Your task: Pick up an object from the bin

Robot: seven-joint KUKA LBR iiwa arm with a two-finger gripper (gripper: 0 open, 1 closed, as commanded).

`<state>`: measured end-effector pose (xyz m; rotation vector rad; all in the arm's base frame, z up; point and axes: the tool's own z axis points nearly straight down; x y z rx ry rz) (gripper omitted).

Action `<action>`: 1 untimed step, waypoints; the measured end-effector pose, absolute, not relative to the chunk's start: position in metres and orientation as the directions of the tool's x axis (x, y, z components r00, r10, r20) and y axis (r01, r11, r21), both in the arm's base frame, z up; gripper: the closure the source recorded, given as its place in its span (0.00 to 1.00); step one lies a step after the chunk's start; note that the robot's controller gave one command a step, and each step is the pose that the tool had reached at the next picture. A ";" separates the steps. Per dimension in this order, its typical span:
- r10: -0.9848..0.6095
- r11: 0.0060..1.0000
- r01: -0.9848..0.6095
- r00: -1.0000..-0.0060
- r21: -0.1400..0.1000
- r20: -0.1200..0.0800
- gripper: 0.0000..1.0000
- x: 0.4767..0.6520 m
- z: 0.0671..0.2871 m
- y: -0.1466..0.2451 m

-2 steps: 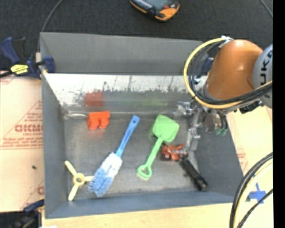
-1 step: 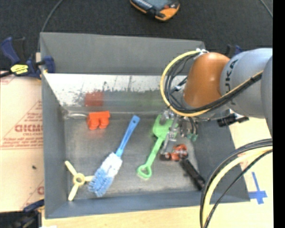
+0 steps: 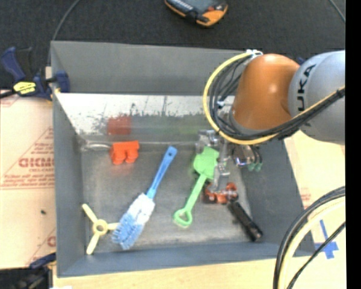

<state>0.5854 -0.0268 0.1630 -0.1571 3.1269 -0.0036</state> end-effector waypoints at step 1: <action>0.189 0.982 0.189 -0.982 -0.001 -0.002 0.00 0.595 0.129 -0.046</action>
Offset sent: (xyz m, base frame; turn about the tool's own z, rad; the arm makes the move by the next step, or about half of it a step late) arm 0.0204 -0.0281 -0.0273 -0.1722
